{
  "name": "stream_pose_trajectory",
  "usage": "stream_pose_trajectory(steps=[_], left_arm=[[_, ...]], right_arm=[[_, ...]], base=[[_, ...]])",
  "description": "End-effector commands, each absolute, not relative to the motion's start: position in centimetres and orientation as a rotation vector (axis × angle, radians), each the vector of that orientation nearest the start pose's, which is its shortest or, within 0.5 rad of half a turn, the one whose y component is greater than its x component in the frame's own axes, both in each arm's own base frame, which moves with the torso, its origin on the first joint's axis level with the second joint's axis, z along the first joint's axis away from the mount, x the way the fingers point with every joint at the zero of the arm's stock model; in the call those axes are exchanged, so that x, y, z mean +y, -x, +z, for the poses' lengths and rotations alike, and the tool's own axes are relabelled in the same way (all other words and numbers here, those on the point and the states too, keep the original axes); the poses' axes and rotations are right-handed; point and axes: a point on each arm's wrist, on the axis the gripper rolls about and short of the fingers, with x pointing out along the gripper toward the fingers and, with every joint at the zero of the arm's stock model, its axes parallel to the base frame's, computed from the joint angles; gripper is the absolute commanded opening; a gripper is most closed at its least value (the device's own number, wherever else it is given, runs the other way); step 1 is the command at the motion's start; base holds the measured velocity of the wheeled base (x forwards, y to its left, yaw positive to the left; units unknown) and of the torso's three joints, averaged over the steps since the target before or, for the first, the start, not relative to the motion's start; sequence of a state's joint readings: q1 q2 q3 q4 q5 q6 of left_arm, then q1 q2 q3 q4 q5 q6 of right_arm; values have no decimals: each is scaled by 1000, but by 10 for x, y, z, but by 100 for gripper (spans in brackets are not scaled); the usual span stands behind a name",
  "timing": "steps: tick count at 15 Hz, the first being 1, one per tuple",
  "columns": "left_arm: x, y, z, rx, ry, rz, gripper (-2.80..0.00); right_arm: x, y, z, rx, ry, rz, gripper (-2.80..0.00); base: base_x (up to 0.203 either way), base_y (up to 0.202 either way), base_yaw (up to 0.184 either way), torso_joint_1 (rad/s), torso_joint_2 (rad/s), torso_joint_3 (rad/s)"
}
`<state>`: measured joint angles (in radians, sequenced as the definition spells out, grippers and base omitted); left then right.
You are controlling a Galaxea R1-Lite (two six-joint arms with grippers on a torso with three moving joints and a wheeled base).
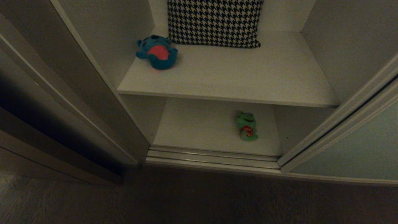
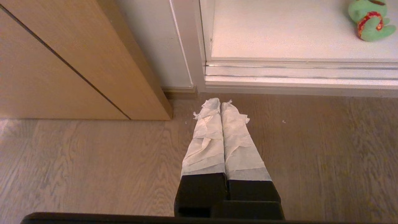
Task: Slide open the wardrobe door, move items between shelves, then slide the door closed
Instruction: Place the green doll on the higher shelf
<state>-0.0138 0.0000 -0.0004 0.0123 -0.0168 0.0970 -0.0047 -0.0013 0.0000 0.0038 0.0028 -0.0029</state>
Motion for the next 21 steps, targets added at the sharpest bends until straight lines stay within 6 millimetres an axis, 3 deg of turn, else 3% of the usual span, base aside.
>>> stream_pose_trajectory(steps=[1, 21], left_arm=[[0, 23, 74, 13, -95, -31, -280], [0, 23, 75, 11, -60, -27, -280]], right_arm=[[0, 23, 75, 4, 3, -2, -280], [0, 23, 75, 2, 3, -2, -280]], base=[[0, 0, 0, 0, 0, 0], [0, 0, 0, 0, 0, 0]])
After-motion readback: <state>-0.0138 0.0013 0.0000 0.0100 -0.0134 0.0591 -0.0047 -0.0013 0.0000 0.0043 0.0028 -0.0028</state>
